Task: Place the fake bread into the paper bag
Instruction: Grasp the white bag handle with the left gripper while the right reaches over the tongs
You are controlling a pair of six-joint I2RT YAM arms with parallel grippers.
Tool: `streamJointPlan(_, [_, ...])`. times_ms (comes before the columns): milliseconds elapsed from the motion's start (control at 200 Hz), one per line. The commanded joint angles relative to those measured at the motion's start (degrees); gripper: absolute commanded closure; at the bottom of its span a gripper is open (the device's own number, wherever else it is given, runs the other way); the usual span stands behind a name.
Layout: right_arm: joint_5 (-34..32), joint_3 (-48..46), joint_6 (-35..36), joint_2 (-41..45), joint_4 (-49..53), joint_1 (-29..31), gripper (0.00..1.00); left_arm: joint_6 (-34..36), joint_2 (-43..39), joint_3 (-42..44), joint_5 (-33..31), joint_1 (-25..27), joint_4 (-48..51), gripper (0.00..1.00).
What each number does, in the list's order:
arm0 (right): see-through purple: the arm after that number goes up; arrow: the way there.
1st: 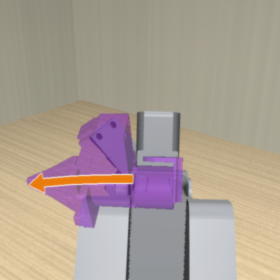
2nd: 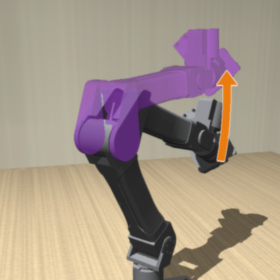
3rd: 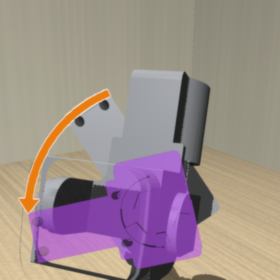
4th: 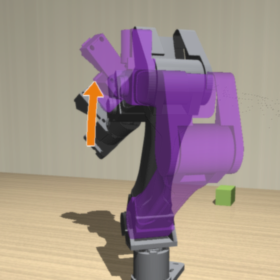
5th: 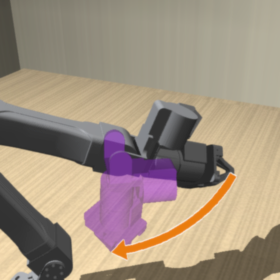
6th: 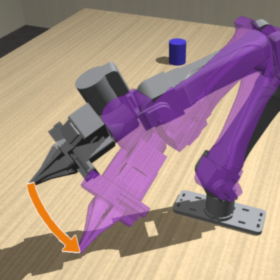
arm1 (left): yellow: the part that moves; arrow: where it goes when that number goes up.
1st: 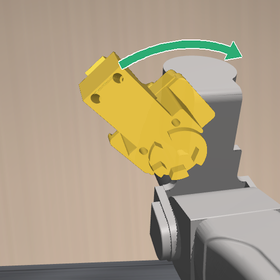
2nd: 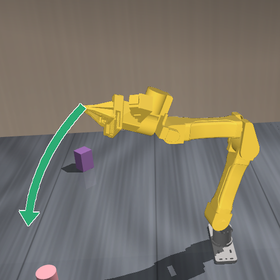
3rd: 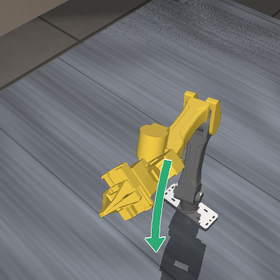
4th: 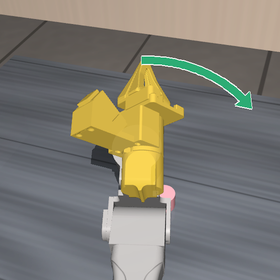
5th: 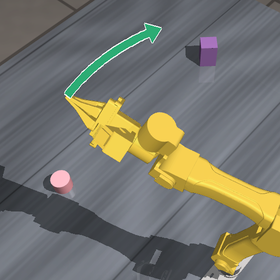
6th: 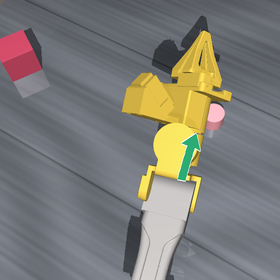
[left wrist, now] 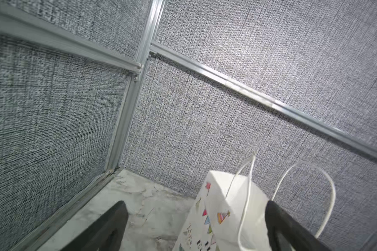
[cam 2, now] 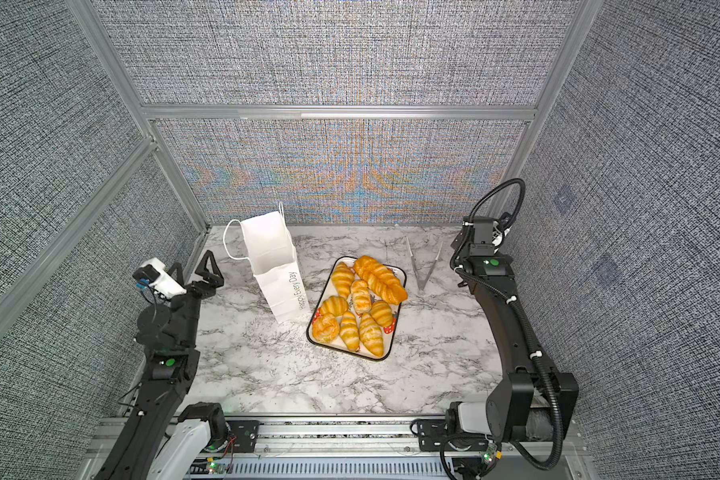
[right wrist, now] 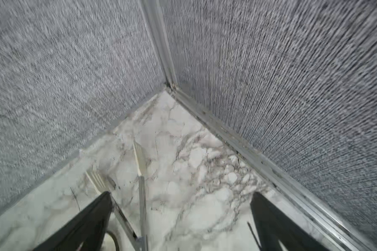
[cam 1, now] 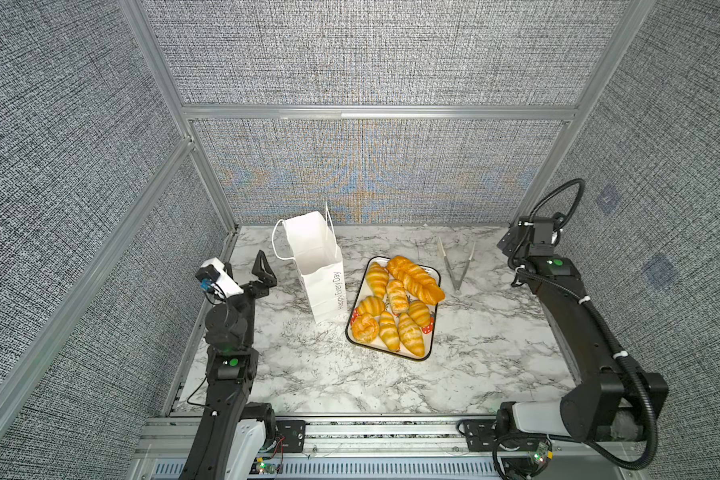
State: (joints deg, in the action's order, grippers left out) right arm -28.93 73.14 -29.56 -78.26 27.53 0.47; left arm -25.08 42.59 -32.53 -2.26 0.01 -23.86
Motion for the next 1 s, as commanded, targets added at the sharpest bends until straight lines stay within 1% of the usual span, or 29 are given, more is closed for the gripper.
streamJointPlan(0, [7.66,-0.06,4.01,-0.02,2.12,0.05,0.01,-1.05,3.35,-8.09,5.3,-0.01,13.17,0.01])
streamJointPlan(140, [13.02,4.68,6.42,-3.35,4.97,0.14,0.01,2.86,8.89,-21.15,11.13,-0.01,21.76,0.01])
streamJointPlan(190, [13.7,6.79,6.96,-5.09,6.49,0.15,0.01,4.0,11.19,-24.85,13.5,-0.01,23.76,0.01])
streamJointPlan(270, [14.73,10.03,7.82,-8.24,9.17,0.15,0.01,4.97,14.96,-29.03,16.31,-0.03,27.14,0.01])
streamJointPlan(375, [15.87,13.3,7.98,-11.32,12.82,0.15,0.01,6.27,19.89,-32.93,21.63,-0.09,32.26,0.02])
streamJointPlan(400, [16.21,13.67,7.9,-11.77,13.42,0.15,0.01,6.58,20.64,-33.27,23.21,-0.1,32.96,0.05])
streamJointPlan(450, [16.82,13.64,7.94,-12.28,13.56,0.15,0.01,7.26,22.0,-33.62,26.18,-0.11,34.28,0.14])
streamJointPlan(485, [17.34,13.32,8.03,-12.52,13.37,0.15,0.01,7.3,22.64,-33.87,27.61,-0.1,35.39,0.19])
streamJointPlan(545, [17.91,12.7,8.1,-12.69,12.8,0.15,0.01,7.15,23.26,-34.0,29.44,-0.11,36.67,0.21])
streamJointPlan(605, [18.41,11.97,8.17,-12.95,11.92,0.12,0.01,7.62,23.12,-33.85,29.71,-0.1,37.3,0.22])
streamJointPlan(700, [19.96,11.89,8.49,-13.81,11.49,0.15,0.01,9.15,22.19,-33.33,27.23,-0.11,38.16,0.24])
streamJointPlan(810, [20.62,12.1,8.56,-15.06,12.18,0.14,0.01,10.28,22.1,-32.75,25.1,-0.1,39.42,0.32])
streamJointPlan(945, [20.84,12.52,8.46,-16.2,13.25,0.15,0.01,10.84,21.25,-30.22,24.32,-0.1,38.09,0.48])
streamJointPlan(995, [20.78,12.35,8.49,-16.25,13.15,0.15,0.01,11.09,20.98,-29.42,23.92,-0.1,37.52,0.55])
